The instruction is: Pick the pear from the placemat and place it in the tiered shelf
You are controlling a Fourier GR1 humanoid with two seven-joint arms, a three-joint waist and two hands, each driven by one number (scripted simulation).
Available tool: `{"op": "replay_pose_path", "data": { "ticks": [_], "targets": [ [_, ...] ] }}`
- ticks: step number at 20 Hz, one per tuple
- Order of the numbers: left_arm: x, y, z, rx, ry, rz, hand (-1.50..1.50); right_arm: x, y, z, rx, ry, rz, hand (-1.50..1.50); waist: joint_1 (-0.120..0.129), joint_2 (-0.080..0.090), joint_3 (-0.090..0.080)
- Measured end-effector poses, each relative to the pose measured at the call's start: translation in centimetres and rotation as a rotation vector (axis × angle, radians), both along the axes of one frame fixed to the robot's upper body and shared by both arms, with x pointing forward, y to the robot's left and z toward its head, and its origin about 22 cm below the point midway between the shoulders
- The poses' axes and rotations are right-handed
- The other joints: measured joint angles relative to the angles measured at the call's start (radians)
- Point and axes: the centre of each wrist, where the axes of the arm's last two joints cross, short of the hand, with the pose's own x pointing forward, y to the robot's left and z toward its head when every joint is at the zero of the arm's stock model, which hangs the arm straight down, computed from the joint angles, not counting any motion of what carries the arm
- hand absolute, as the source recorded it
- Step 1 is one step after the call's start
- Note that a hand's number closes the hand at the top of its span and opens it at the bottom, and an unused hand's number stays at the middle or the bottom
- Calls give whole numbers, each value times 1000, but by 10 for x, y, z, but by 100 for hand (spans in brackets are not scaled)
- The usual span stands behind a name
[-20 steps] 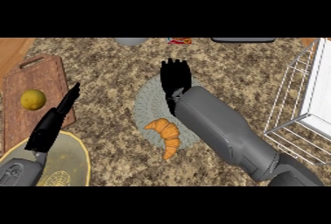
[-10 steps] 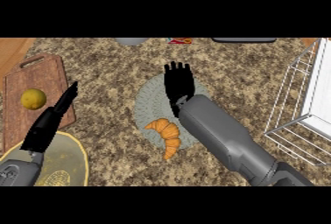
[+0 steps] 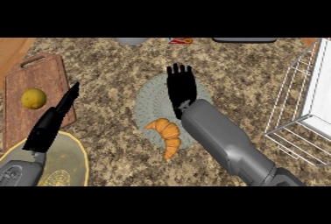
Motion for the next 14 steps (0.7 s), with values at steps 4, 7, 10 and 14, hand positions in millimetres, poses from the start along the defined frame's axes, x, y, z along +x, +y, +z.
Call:
{"op": "replay_pose_path", "data": {
  "ticks": [4,7,10,14],
  "targets": [
    [-3,-5,-3,5,-8,-2,0,3,-8,-9,4,4,-8,-150,1,0,0],
    [0,-1,-2,-5,-9,-7,0,8,-12,-11,-1,1,-12,-150,3,1,0],
    [3,0,-1,-1,-4,-8,0,9,-14,-15,-9,2,-16,-150,6,2,0],
    [3,4,0,3,-11,-13,0,13,-17,-18,-28,16,-17,150,12,3,0]
  ]
}}
